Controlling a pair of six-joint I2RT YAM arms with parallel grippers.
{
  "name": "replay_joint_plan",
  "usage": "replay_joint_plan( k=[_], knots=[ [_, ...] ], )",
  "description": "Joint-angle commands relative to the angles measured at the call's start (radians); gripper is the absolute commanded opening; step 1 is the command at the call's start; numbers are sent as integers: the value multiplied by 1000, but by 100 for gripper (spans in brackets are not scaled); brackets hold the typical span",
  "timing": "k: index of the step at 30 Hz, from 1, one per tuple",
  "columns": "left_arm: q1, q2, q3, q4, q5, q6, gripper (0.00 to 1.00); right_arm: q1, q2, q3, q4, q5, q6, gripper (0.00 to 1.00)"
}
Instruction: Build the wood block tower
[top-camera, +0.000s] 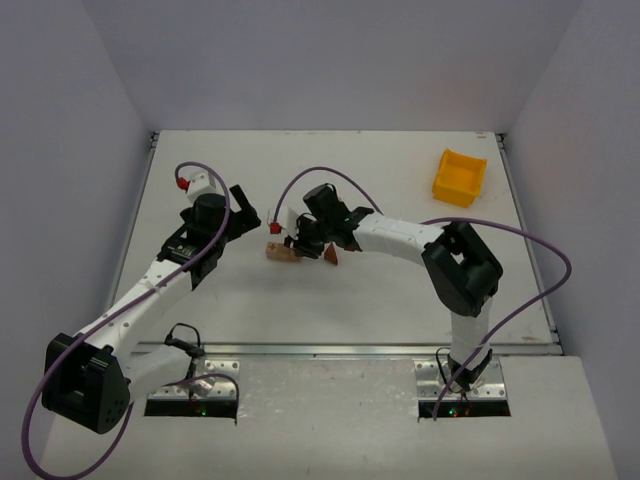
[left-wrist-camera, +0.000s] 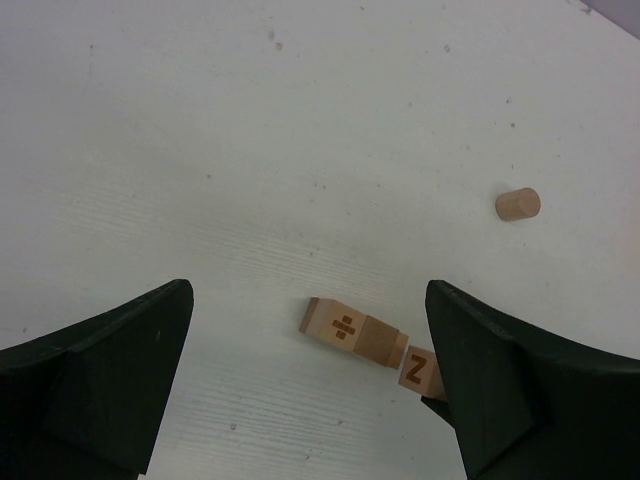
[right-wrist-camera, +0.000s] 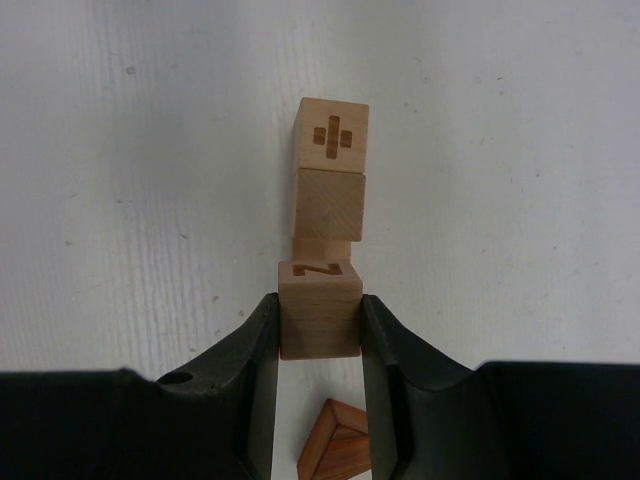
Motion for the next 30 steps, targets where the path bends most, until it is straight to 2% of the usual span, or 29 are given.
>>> replay_joint_plan(
  k=[1,30],
  knots=[
    [8,0,-1,40,-15,-9,100,-1,21,32,79,52,23,8],
    [9,14,0,40,-27,-11,100,0,77,84,57,57,56,16]
  ],
)
